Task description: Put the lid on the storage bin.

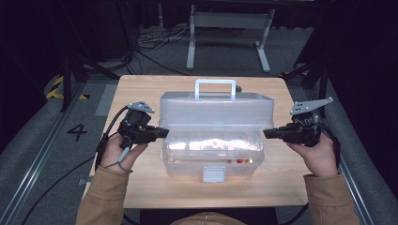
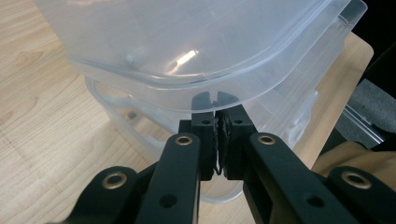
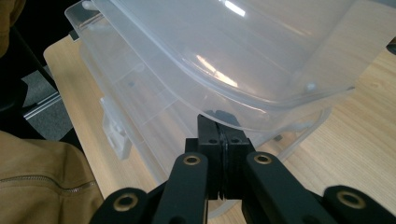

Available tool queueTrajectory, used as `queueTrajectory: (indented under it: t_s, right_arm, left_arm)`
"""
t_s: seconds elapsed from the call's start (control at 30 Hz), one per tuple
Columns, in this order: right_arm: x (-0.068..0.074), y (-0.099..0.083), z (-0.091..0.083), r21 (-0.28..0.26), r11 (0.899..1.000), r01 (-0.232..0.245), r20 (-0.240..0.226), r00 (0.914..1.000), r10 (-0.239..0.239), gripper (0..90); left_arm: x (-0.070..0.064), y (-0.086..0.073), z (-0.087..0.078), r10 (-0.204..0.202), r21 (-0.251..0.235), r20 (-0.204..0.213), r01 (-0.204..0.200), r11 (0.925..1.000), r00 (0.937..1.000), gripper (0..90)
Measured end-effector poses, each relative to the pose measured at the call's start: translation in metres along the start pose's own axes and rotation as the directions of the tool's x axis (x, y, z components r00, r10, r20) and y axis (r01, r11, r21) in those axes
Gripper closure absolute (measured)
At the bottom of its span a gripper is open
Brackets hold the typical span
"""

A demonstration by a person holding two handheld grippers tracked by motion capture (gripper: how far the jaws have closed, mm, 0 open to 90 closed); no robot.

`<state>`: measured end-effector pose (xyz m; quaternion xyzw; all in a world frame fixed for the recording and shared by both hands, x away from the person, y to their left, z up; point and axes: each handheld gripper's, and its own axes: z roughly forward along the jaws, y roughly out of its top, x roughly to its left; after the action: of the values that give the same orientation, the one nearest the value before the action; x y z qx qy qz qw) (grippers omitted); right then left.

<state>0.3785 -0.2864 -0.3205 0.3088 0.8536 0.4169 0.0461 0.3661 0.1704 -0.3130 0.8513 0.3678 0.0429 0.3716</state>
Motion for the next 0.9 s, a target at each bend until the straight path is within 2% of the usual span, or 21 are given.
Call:
queueTrajectory:
  t_s: [0.23, 0.4, 0.73, 0.9]
  right_arm:
    - [0.0017, 0.0003, 0.0013, 0.041, 0.999, 0.007, 0.006, 1.0, -0.008, 89.6]
    - [0.0052, 0.0014, 0.0024, 0.083, 0.996, 0.017, 0.047, 0.9987, -0.021, 89.6]
    - [0.0065, 0.0007, 0.0052, 0.144, 0.989, 0.019, 0.029, 0.9993, -0.024, 89.6]
    - [0.0071, 0.0005, 0.0058, 0.165, 0.986, 0.025, 0.036, 0.9988, -0.032, 89.6]
  left_arm:
    - [-0.0019, -0.0001, 0.0011, 0.01, 0.039, -0.001, -0.01, 0.9992, 0.9999, 85.1]
    - [-0.0018, -0.0009, 0.0026, 0.013, 0.059, 0.004, -0.014, 0.9982, 0.9999, 85.0]
    - [-0.0009, -0.0022, 0.0051, 0.021, 0.109, -0.004, -0.02, 0.9938, 0.9998, 82.9]
    - [-0.001, -0.0025, 0.0061, 0.028, 0.133, -0.009, -0.027, 0.9907, 0.9996, 83.0]
